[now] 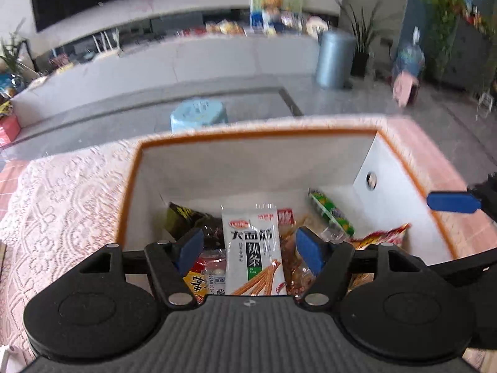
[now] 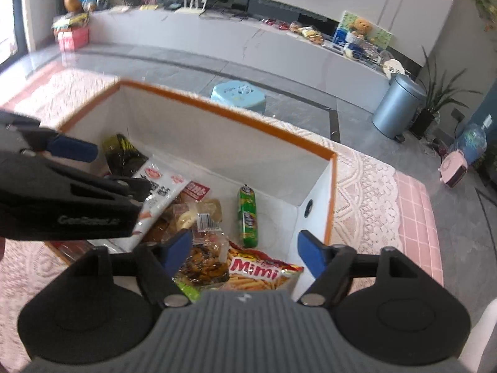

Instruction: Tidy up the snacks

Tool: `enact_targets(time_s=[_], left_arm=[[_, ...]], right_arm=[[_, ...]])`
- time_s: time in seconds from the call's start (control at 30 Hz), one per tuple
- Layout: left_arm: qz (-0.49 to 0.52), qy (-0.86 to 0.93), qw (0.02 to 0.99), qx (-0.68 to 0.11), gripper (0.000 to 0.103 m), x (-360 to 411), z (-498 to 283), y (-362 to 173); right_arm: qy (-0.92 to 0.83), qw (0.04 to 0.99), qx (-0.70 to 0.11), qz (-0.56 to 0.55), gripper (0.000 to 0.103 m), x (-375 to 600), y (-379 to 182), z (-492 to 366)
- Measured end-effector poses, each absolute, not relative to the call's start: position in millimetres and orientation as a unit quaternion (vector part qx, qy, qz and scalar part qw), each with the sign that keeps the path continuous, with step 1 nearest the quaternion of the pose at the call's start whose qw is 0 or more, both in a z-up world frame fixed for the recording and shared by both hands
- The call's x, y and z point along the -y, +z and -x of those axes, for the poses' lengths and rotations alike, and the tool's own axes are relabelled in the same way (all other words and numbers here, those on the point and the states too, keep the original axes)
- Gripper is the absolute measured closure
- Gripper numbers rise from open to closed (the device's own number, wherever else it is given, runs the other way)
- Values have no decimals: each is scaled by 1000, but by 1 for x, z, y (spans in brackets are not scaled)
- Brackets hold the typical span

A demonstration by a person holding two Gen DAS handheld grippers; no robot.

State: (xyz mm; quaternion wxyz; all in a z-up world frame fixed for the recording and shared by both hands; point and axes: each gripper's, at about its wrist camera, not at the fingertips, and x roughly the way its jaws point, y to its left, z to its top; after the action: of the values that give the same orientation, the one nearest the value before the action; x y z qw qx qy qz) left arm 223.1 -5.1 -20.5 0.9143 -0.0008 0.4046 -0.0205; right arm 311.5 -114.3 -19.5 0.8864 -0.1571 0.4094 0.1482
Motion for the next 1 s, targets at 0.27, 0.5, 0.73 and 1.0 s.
enact_targets(time_s=[0.27,0.5,0.73,1.0], left_arm=[[-22,27,954,-296,22,-1,-162,20],[-35,52,967,-246,22,-1,-108,37],[-48,49,968,-243,14,3,-77,38],[-6,56,955,-291,13,-13,-65,6]], right_arm=[[131,929,-335,83,10,136,34,-248],[122,958,-255,54,6,141,59,-170],[111,965,-238,23,6,139,51,-118],[74,969,-234,37,6,132,29,-100]])
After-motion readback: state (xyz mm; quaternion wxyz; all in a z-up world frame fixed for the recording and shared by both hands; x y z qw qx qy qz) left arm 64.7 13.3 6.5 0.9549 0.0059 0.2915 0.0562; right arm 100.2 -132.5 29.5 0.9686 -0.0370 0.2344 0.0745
